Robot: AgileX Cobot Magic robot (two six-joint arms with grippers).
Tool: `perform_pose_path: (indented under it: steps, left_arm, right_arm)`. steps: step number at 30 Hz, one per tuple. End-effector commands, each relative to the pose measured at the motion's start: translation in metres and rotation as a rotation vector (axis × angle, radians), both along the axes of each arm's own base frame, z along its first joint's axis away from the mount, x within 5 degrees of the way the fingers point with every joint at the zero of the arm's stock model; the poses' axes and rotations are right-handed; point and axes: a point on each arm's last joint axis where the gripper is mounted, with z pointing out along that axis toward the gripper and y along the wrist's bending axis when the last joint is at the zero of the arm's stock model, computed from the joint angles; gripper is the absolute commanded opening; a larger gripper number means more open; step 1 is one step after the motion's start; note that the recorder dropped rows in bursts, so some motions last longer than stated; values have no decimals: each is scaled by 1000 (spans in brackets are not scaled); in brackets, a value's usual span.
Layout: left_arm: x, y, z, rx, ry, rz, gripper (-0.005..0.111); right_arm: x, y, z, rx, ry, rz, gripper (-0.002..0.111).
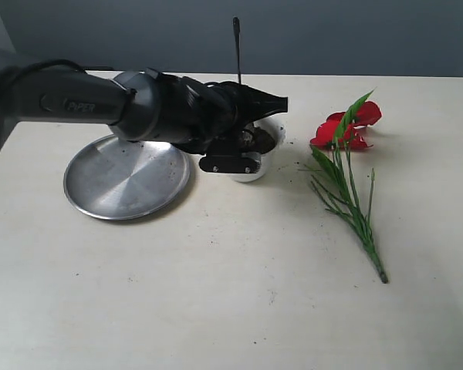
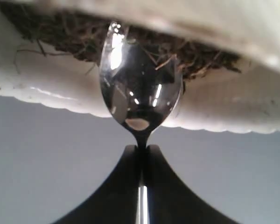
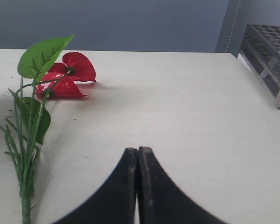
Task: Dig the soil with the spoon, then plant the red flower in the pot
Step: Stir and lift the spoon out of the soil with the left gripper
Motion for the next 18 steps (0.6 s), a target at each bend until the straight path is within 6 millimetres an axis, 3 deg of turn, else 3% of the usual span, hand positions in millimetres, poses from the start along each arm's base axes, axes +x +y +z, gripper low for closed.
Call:
perform_pose_path:
  steps: [1, 10, 18]
  left_arm:
    - [-3, 1, 17, -15, -27, -11, 0]
    - [-5, 3, 38, -45, -71, -1, 0]
    - [-4, 2, 42, -261, -45, 111, 0]
  right_arm:
    - [0, 0, 0, -1, -11, -3, 0]
    - [0, 0, 0, -1, -11, -3, 0]
    - [0, 0, 0, -3, -11, -3, 0]
